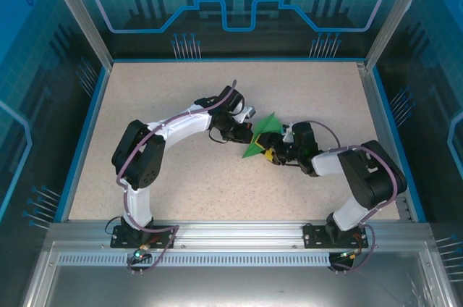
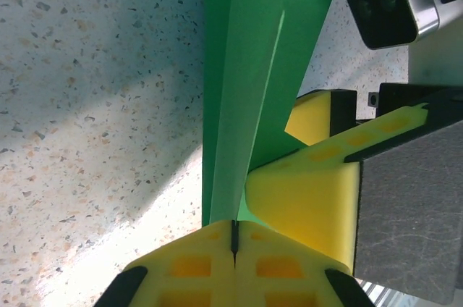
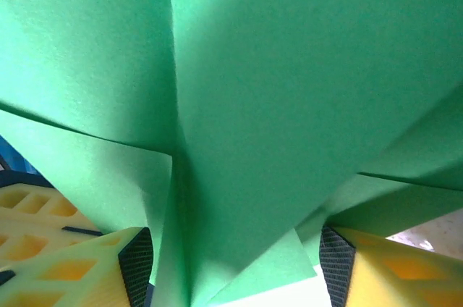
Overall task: Fold a paper plane with a square sheet of paper (pick it up from the middle)
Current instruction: Turn over a paper plane at the center of the table.
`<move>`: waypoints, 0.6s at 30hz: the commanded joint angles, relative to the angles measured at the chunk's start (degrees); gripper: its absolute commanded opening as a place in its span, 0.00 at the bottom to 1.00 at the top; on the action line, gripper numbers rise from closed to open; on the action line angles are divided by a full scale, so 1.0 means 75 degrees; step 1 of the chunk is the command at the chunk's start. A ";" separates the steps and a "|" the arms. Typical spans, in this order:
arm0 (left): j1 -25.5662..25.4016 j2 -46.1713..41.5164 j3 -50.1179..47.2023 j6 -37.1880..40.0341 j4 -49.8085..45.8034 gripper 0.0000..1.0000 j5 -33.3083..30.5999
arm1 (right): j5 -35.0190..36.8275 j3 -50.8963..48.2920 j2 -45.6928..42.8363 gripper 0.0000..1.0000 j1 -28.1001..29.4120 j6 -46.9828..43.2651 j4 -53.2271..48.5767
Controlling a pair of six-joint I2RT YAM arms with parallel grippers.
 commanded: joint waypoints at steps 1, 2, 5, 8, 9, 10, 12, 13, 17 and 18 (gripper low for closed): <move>0.0083 -0.0187 -0.0154 -0.0062 0.0026 0.00 0.0201 | 0.0051 0.0157 0.0074 0.64 0.0154 0.0251 0.0505; 0.0080 -0.0190 -0.0166 -0.0066 0.0050 0.00 0.0213 | 0.0052 0.0173 0.0073 0.63 0.0156 0.0275 0.0536; 0.0084 -0.0166 -0.0178 -0.0068 0.0072 0.00 0.0210 | 0.0062 0.0179 0.0057 0.61 0.0186 0.0380 0.0651; 0.0082 -0.0164 -0.0190 -0.0102 0.0108 0.00 0.0232 | 0.0087 0.0192 0.0067 0.58 0.0221 0.0437 0.0680; 0.0076 -0.0167 -0.0189 -0.0100 0.0123 0.00 0.0226 | 0.0098 0.0168 0.0085 0.56 0.0238 0.0490 0.0725; 0.0075 -0.0171 -0.0207 -0.0103 0.0132 0.00 0.0215 | 0.0099 0.0158 0.0096 0.54 0.0236 0.0524 0.0775; 0.0077 -0.0178 -0.0241 -0.0126 0.0166 0.00 0.0236 | 0.0144 0.0123 0.0099 0.50 0.0232 0.0555 0.0798; 0.0076 -0.0196 -0.0276 -0.0154 0.0211 0.00 0.0253 | 0.0146 0.0120 0.0105 0.47 0.0236 0.0538 0.0773; 0.0080 -0.0231 -0.0371 -0.0276 0.0325 0.00 0.0326 | 0.0204 0.0194 0.0143 0.38 0.0251 0.0413 0.0500; 0.0080 -0.0234 -0.0404 -0.0301 0.0362 0.00 0.0331 | 0.0219 0.0203 0.0151 0.35 0.0267 0.0401 0.0459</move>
